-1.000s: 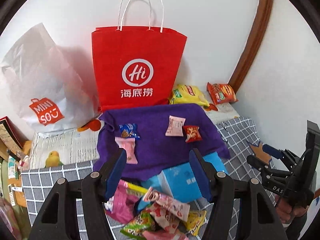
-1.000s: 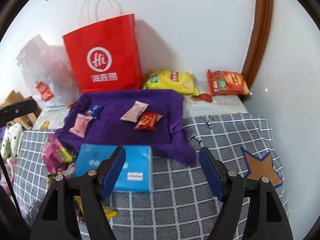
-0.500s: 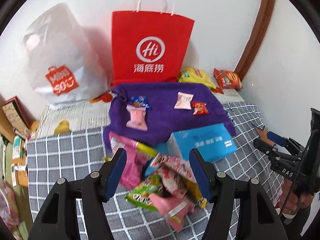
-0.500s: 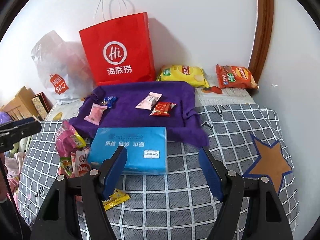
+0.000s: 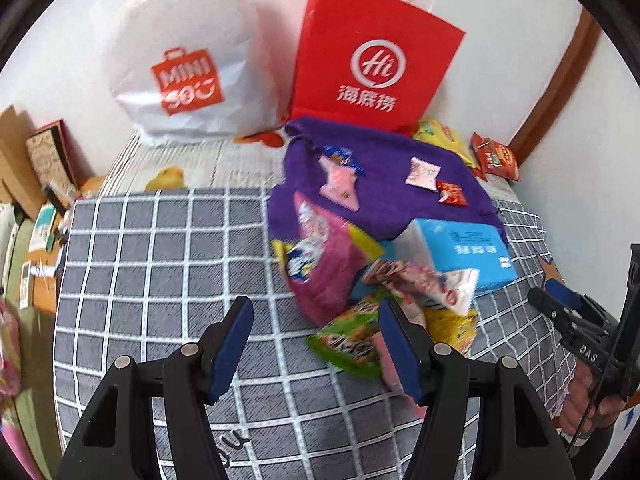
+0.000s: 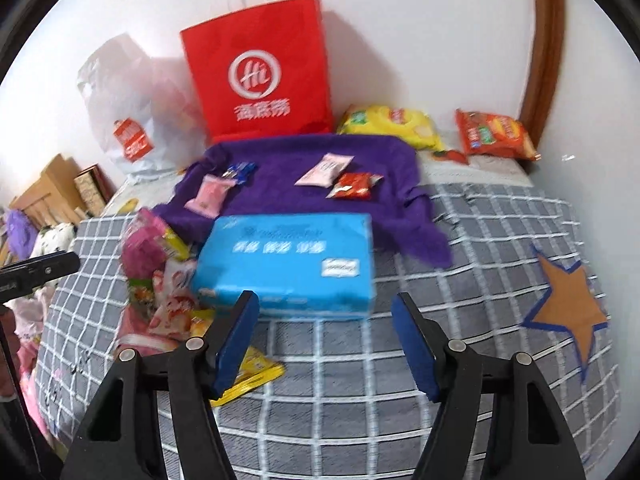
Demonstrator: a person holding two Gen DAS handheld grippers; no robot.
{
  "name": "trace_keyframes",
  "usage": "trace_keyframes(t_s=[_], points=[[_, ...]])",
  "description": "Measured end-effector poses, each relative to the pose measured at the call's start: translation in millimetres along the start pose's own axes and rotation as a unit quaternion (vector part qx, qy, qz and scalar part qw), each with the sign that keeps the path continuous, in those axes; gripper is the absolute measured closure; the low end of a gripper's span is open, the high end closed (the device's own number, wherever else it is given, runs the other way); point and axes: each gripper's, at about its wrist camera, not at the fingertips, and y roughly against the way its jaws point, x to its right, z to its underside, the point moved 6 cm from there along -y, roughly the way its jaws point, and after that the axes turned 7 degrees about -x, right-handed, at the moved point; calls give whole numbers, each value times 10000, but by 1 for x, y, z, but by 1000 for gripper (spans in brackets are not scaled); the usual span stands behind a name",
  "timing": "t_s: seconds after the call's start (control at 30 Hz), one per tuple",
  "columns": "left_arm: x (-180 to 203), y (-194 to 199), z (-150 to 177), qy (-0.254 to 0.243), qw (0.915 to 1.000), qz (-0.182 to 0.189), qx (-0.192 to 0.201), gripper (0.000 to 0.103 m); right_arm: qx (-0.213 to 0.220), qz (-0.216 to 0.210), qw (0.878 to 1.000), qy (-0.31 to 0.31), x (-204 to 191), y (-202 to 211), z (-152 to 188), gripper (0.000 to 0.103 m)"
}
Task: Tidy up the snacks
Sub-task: 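Grasp the pink-purple bag with left tool while right tool grasps the yellow snack bag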
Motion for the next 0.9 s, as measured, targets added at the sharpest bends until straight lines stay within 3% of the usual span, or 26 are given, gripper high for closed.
trace_keyframes(t_s=[0.33,0.57,0.63,0.7,0.9], points=[[-21,-5,15,173,9998,-5,-99,40,-329,-573,9960,596,-60,-30,23,34],[-27,-9,22,209,9997,-2,-161,40,-627,-596,9935,747,-74,-60,34,35],[-26,-11,23,206,9996,17,-171,40,-786,-530,9924,788,-75,-72,38,47],[-25,-12,24,207,9996,32,-179,40,-908,-531,9912,805,-76,-81,42,49],[-18,-23,23,217,9994,98,-245,40,-584,-522,9925,935,-71,-65,44,61]])
